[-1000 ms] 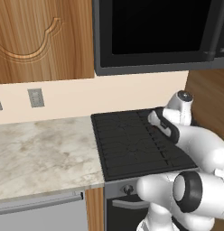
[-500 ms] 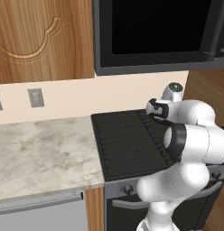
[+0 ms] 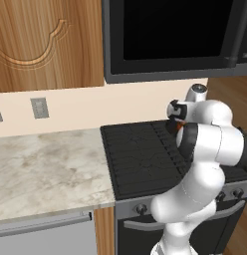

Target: Place the pan on the rear right burner on the stove. Then place the tomato and the onion in the pan and turn on the rear right burner.

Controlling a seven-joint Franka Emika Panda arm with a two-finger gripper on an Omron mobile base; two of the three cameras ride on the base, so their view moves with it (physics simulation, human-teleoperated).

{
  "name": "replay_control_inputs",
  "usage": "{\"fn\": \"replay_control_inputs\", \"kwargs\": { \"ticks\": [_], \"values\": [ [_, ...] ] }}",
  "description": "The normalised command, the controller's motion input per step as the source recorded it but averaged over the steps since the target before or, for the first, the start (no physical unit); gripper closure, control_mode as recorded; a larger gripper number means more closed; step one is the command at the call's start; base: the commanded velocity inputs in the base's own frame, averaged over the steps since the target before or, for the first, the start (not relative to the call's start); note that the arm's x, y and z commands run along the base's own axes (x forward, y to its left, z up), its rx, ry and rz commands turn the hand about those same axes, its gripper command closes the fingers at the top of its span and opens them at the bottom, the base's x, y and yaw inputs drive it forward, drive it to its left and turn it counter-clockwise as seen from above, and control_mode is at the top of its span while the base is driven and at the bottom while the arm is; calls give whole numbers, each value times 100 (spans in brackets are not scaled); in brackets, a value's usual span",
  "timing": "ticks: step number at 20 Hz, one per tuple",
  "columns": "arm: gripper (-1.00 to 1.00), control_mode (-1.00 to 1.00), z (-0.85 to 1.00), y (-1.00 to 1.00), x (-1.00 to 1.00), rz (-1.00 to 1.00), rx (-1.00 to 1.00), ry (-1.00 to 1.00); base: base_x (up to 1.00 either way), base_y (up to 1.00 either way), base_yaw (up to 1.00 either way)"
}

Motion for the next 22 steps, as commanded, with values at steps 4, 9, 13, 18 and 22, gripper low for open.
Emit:
{"fn": "replay_control_inputs", "kwargs": {
  "ticks": [4, 9, 13, 18, 22],
  "values": [
    [100, -100, 0, -41, 38, -3, 0, 0, 0, 0, 0],
    [100, -100, 0, -44, 30, -4, 2, 0, 0, 0, 0],
    [100, -100, 0, -42, 11, -1, 3, 0, 0, 0, 0],
    [100, -100, -3, -30, 0, 0, 3, 0, 0, 0, 0],
    [100, -100, -14, -7, 0, 0, 4, 0, 0, 0, 0]
  ]
}}
